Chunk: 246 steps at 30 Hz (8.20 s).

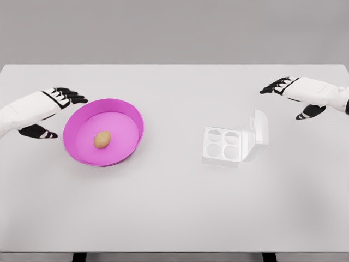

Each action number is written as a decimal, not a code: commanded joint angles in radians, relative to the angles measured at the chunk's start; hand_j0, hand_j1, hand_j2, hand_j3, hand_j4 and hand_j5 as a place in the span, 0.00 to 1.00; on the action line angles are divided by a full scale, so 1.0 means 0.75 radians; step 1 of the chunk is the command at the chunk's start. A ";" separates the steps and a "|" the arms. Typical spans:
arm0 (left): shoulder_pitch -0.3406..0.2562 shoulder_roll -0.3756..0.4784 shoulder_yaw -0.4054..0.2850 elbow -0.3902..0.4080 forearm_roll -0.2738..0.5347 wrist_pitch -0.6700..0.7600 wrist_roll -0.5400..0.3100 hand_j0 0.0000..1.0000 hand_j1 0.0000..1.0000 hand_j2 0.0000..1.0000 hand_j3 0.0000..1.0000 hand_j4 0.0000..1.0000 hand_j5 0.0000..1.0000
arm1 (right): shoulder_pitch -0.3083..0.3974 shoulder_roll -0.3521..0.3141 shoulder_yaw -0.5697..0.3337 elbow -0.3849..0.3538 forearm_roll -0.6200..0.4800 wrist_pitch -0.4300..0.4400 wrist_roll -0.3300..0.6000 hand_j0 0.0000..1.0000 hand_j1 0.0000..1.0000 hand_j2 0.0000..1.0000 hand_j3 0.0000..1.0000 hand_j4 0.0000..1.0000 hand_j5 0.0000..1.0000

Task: Pack egg into the box and close the box lid

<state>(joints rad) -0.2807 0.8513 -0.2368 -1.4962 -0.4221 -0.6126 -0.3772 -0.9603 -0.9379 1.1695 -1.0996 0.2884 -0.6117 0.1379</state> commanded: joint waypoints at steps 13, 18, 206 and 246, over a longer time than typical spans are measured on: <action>-0.098 -0.155 0.003 -0.012 -0.102 0.002 -0.254 1.00 1.00 1.00 1.00 1.00 1.00 | 0.014 -0.052 -0.001 0.120 -0.002 0.001 -0.002 1.00 1.00 1.00 1.00 1.00 1.00; -0.100 -0.170 0.001 -0.044 -0.102 0.002 -0.254 0.80 0.80 0.80 0.80 0.80 0.80 | -0.006 -0.050 -0.007 0.116 0.043 0.001 0.106 1.00 1.00 1.00 1.00 1.00 1.00; -0.139 -0.624 -0.118 -0.087 -0.143 0.002 -0.254 0.44 0.44 0.44 0.44 0.44 0.44 | -0.127 0.064 -0.015 0.071 0.098 0.001 0.250 1.00 1.00 1.00 1.00 1.00 1.00; -0.139 -1.025 -0.126 0.007 -0.392 0.002 -0.258 0.44 0.44 0.44 0.44 0.44 0.44 | -0.131 0.066 -0.015 0.063 0.098 0.001 0.252 1.00 1.00 1.00 1.00 1.00 1.00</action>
<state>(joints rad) -0.3850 0.0960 -0.3325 -1.4980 -0.7202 -0.6136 -0.5715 -1.0600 -0.8877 1.1598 -1.0522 0.3667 -0.6123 0.3270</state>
